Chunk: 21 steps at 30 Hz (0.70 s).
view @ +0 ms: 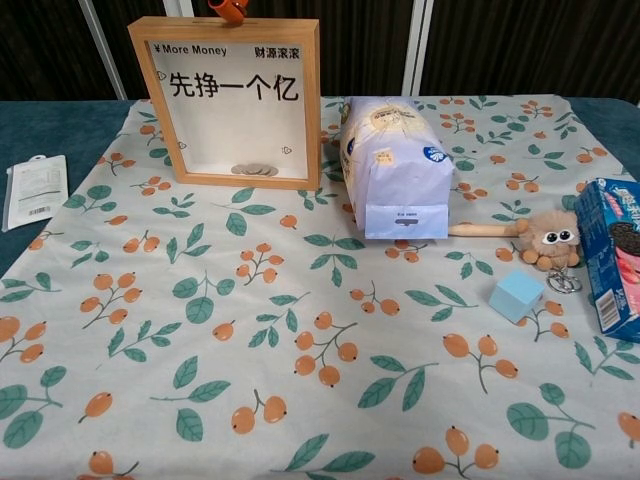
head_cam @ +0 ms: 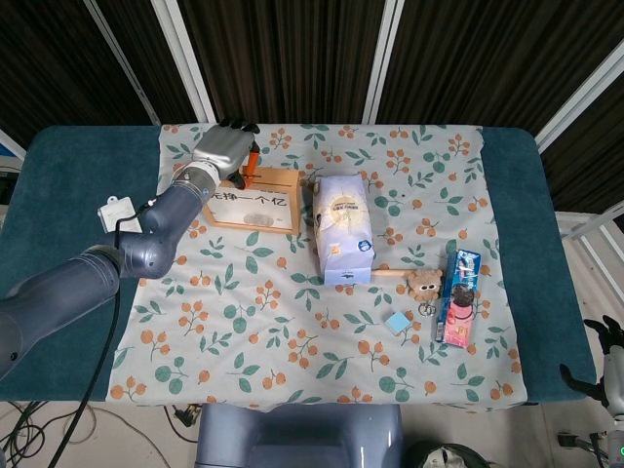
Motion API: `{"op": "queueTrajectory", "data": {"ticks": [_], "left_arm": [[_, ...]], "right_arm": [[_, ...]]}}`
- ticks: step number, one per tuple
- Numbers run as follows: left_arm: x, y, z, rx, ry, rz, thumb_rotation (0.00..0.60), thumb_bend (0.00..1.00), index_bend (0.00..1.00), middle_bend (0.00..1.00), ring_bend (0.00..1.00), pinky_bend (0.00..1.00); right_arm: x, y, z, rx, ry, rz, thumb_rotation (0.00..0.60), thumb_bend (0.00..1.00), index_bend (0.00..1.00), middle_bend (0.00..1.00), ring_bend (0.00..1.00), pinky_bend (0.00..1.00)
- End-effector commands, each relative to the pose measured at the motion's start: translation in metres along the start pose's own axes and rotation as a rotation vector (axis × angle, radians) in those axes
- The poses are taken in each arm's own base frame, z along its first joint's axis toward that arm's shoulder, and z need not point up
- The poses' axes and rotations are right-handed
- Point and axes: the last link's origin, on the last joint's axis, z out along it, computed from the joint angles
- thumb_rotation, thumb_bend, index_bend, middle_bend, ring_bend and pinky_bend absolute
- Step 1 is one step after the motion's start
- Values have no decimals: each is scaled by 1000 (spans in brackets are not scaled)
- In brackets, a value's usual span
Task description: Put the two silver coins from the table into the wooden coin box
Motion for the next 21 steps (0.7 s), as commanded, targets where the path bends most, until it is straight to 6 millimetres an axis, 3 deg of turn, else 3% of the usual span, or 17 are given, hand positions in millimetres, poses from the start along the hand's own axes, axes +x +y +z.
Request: {"op": "queueTrajectory", "data": {"ticks": [1,21], "left_arm": [[0,0,0,0,0,-1,600,408,423,93,0,0],[-2,-2,2,10,-9,-9,600,371,369,87,0,0]], "right_arm": [[0,0,0,0,1,1,600,369,192,46,36,0],[0,0,0,-2,1,-3,600,369,193,46,36,0]]}}
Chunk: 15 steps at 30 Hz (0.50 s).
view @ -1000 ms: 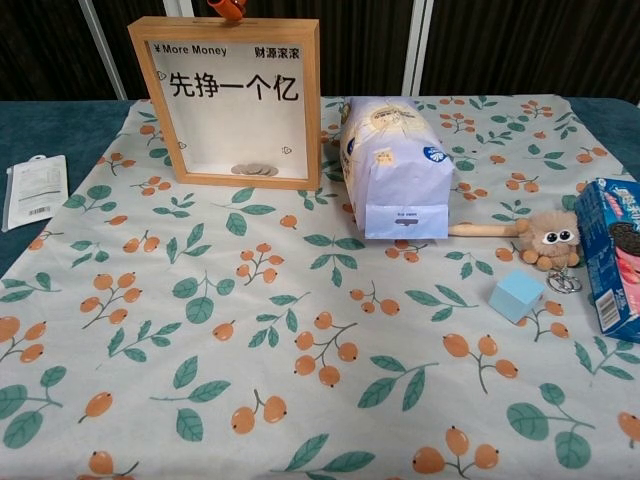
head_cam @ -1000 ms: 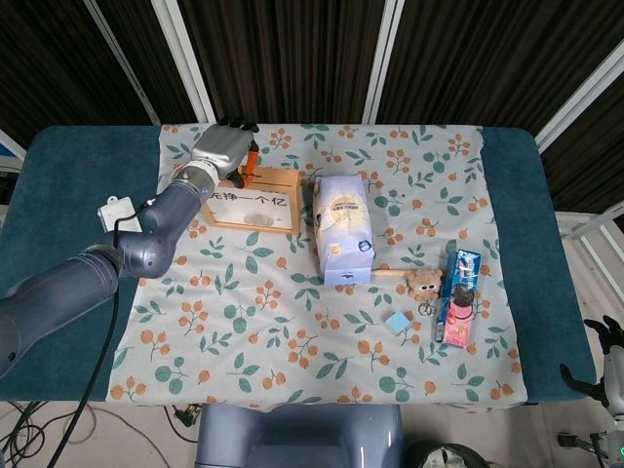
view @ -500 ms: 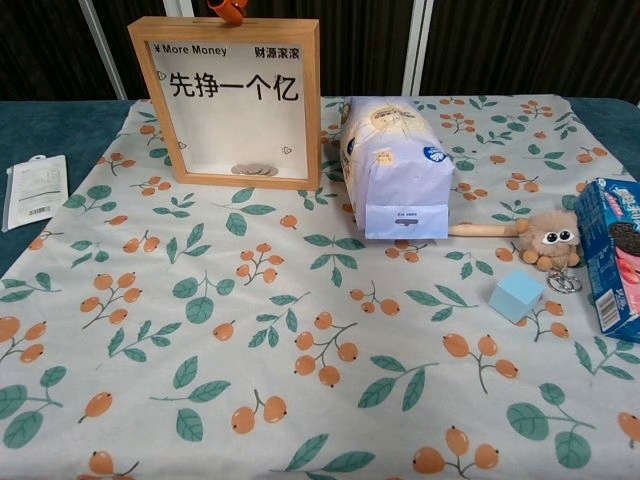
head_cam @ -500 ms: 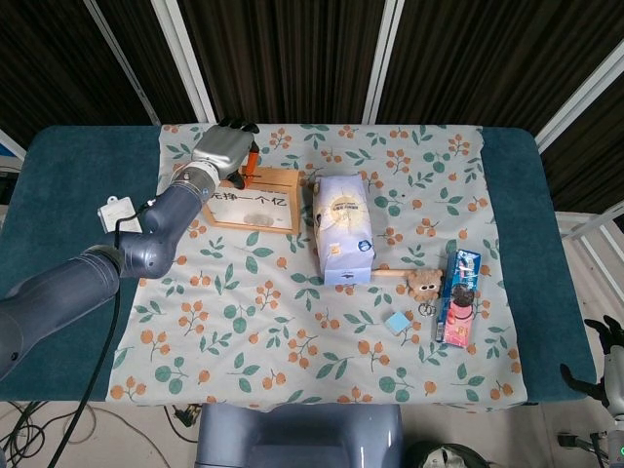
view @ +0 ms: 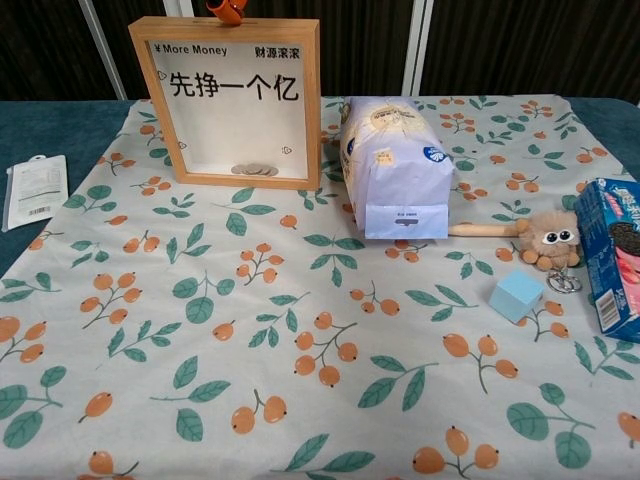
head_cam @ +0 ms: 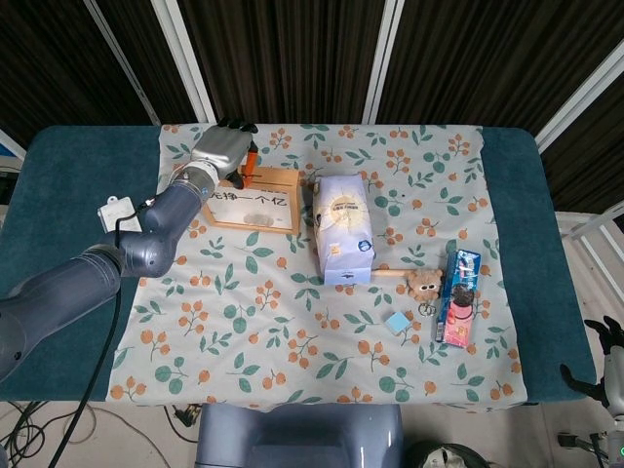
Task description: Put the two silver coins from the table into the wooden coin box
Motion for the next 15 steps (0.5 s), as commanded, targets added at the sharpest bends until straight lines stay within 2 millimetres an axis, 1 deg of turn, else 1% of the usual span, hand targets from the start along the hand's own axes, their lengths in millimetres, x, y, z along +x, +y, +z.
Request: {"op": "queueTrajectory", "data": {"ticks": [1,5,15], "left_arm": [[0,0,0,1,0,0,600,359,366,86,0,0],[0,0,0,2,1,-3,600,313,357,85,0,0],[2,-1,-2,3,4,-2,600,312,344,84,0,0]], "right_arm": [[0,0,0,0,0,0,600,369,193,46,36,0],[0,0,0,-1,1,0,600,369,193,46,36,0],[0,0,0,-5,0,2,600,369,193,46,36,0]]}}
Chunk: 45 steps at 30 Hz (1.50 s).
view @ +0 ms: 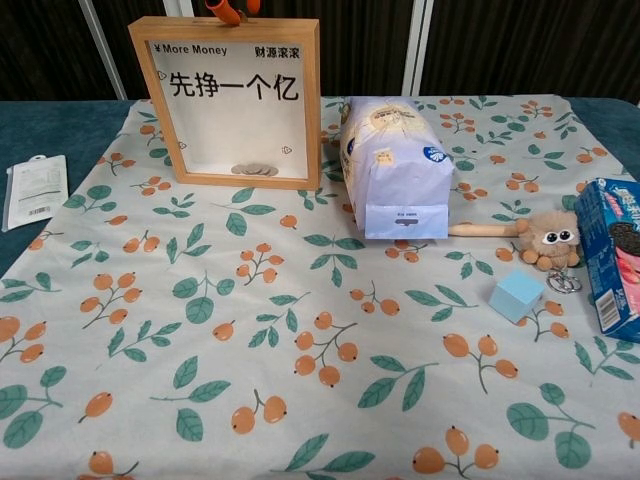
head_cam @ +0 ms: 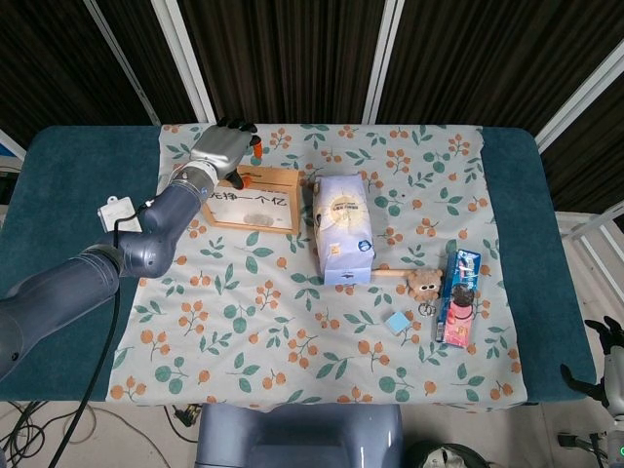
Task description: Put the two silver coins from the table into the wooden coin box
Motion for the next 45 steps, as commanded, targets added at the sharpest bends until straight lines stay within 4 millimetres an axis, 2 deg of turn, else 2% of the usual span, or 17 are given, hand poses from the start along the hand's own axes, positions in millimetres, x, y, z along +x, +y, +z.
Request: {"op": "queueTrajectory", "data": {"ticks": [1,11,16,20,24,28,32,34,41,45], "left_arm": [[0,0,0,1,2,1,600,312,344,84,0,0],[0,-1,0,5,2,12,600,312,343,85,0,0],[16,0,-8,-5,64,4,600,312,339,85,0,0],[34,-5,-34,-28,178,6,600,313,332,87,0,0],[35,-25,-80,-42,308,5,600,314,317,81,0,0],[18,-56,-127,9,328,35,600,314,273,71,0,0],[-9,-82,-170,47,345,-11,600,313,272,69,0,0],[-29,-96,-190,64,352,-52,600,314,271,67,0,0],[-78,-129,-236,79,375,-90,600,314,269,56,0,0],[-107,-140,-260,85,406,-107,600,314,265,51,0,0]], "right_arm": [[0,0,0,0,0,0,600,369,193,46,36,0],[0,0,0,-2,1,1,600,369,193,46,36,0],[0,0,0,-2,1,2,600,369,193,46,36,0],[1,0,1,-1,4,2,600,369,193,46,36,0],[3,0,2,8,15,0,600,369,193,46,36,0],[5,-2,3,37,32,-7,600,369,193,46,36,0],[6,-6,3,95,59,-14,600,369,193,46,36,0],[8,-8,3,138,82,-18,600,369,193,46,36,0],[12,-18,1,322,181,-64,600,369,193,46,36,0],[11,-23,-2,440,240,-110,600,369,193,46,36,0]]}}
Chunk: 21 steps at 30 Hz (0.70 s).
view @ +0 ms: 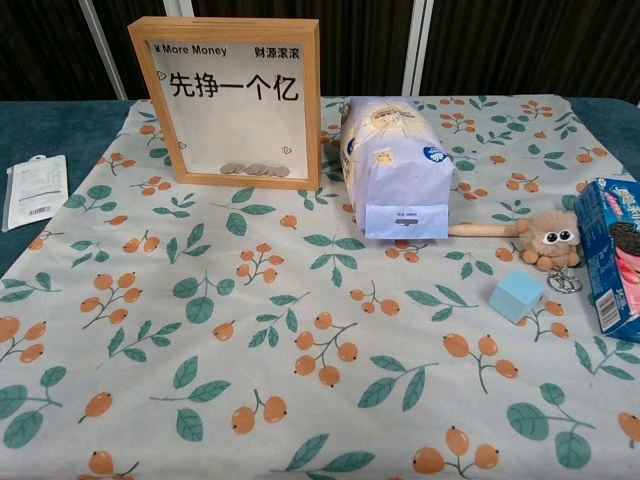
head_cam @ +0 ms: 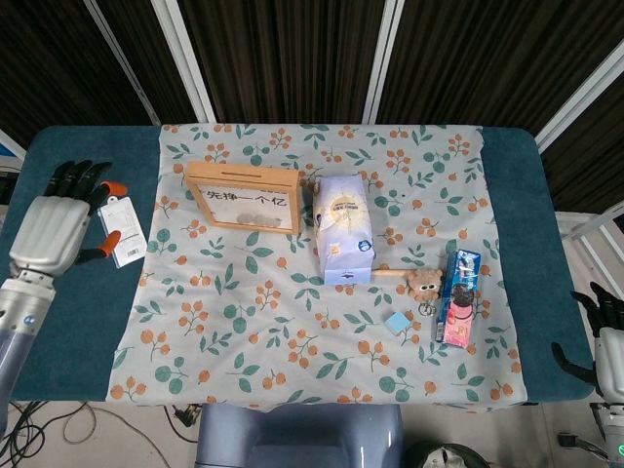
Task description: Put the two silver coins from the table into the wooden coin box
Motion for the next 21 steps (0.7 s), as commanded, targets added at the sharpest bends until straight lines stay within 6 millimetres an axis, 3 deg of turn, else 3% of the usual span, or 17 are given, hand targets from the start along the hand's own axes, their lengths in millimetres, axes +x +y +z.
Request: {"op": "queueTrajectory", "data": {"ticks": [1,12,21], "left_arm": [[-24,-18,-44,22,7,-43,600,314,262,51,0,0],[-75,-42,-110,106,27,-101,600,304,201,0,0,0],[-100,-47,-129,107,29,-77,600,298,190,0,0,0]], "right_arm": [[-1,-5,-3,126,64,-43,600,369,193,46,37,0],[-8,-14,-5,290,75,-207,600,368,193,46,25,0],[-8,-17,-6,306,98,-208,600,369,193,46,19,0]]}}
